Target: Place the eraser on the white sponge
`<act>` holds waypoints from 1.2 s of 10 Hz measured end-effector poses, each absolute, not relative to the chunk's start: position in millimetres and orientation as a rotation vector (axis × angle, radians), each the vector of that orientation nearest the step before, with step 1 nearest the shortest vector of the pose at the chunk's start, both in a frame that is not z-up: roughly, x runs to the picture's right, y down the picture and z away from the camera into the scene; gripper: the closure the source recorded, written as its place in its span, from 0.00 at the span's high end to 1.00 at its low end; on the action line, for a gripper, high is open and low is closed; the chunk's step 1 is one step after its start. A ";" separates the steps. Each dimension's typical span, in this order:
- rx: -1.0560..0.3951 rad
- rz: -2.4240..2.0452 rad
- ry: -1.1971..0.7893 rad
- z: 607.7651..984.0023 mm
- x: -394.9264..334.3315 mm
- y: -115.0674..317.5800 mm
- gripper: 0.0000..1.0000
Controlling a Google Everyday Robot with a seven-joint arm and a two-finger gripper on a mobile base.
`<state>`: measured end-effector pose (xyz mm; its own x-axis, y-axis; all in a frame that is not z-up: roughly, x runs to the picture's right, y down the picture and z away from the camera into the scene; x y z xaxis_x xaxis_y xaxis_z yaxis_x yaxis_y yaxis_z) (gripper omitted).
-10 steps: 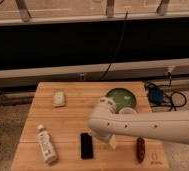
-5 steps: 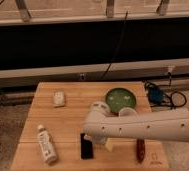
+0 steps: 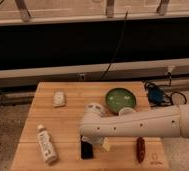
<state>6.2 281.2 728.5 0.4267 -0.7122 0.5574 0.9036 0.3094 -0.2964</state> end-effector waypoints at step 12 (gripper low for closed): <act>-0.630 -1.179 -0.381 748.6 -14.7 298.1 0.80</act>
